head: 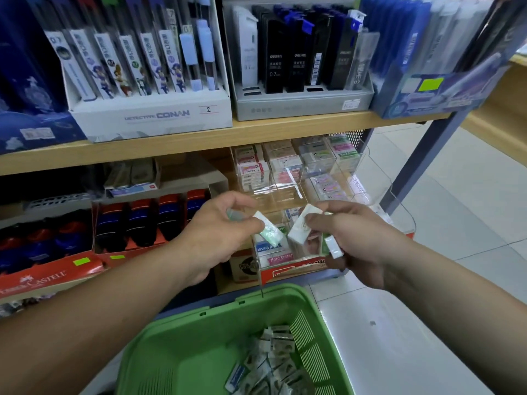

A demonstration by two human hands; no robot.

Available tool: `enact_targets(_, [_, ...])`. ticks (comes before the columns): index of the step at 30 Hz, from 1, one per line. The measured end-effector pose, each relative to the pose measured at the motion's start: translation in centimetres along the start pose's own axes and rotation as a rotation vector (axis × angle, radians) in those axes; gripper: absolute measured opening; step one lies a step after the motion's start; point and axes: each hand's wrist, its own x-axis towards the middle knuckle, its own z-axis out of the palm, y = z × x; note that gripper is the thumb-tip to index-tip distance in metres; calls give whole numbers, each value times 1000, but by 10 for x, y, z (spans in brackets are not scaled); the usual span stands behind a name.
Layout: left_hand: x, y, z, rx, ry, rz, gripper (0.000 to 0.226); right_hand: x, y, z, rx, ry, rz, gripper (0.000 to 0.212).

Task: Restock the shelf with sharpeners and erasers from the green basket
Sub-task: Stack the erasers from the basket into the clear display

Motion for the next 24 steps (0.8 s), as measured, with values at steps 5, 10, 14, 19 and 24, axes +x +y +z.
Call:
enact_targets(5, [6, -15, 12, 151, 8, 120, 11, 6, 1, -16, -40, 54, -11, 16])
enact_targets(10, [13, -27, 12, 503, -76, 274, 13, 8, 6, -27, 0, 41, 3, 17])
enact_targets(14, [14, -28, 12, 820, -133, 416, 9, 8, 4, -35, -34, 49, -32, 16])
enact_targets(19, [14, -8, 19, 564, -29, 468, 8, 8, -10, -54, 8, 112, -71, 14])
enact_targets(24, [11, 26, 57, 177, -114, 329, 15, 11, -4, -58, 38, -46, -44, 14])
